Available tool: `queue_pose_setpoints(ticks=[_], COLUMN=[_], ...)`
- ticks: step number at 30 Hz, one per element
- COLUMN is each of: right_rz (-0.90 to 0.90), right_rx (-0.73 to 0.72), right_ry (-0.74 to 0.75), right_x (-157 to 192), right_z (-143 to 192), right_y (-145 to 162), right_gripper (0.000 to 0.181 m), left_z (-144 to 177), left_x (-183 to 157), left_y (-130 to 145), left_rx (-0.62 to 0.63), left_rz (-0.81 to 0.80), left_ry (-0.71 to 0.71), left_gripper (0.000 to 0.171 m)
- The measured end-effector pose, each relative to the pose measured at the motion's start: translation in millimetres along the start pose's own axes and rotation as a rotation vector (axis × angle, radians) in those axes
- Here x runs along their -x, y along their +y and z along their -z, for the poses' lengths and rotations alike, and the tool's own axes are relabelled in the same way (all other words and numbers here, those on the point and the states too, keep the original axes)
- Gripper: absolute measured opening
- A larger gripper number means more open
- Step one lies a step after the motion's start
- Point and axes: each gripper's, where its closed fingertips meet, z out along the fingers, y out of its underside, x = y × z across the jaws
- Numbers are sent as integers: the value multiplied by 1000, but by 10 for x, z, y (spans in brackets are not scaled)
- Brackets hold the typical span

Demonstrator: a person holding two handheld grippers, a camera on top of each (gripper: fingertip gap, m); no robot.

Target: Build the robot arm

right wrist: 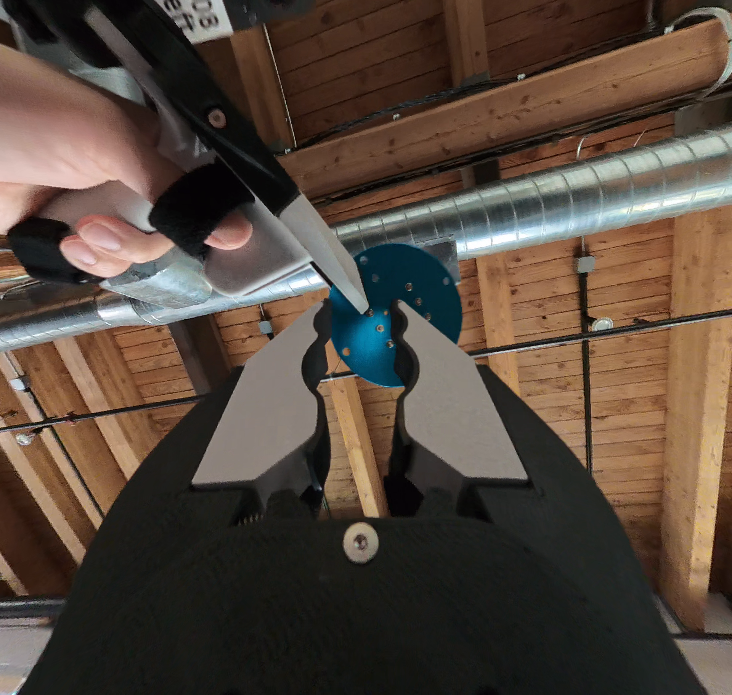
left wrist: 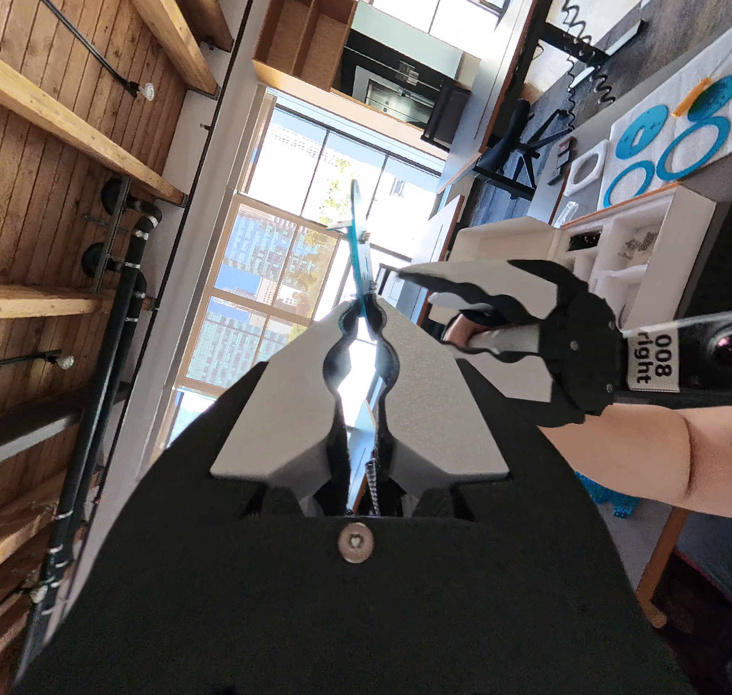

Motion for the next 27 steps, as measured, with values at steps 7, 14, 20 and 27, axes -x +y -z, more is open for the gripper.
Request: queue_pose_setpoints(ticks=[7,14,20,27], right_rz=[103,463,568,640], right_rx=[-76,-27,31,97], right_ry=[-162,-370,-335,-368], right_x=[50,355,340,421], right_z=[83,-26,-19,37], right_y=[-197,80,121,265], right_gripper=[48,79,74,64], left_z=[177,255,252,241], left_x=[223,89,30,10], left_y=[147,264,311,334], left_rx=[-30,-11,1,0], left_rz=[123,-124,-115,-116], left_ry=[34,-5,-5,-5], left_gripper=[3,4,3,3])
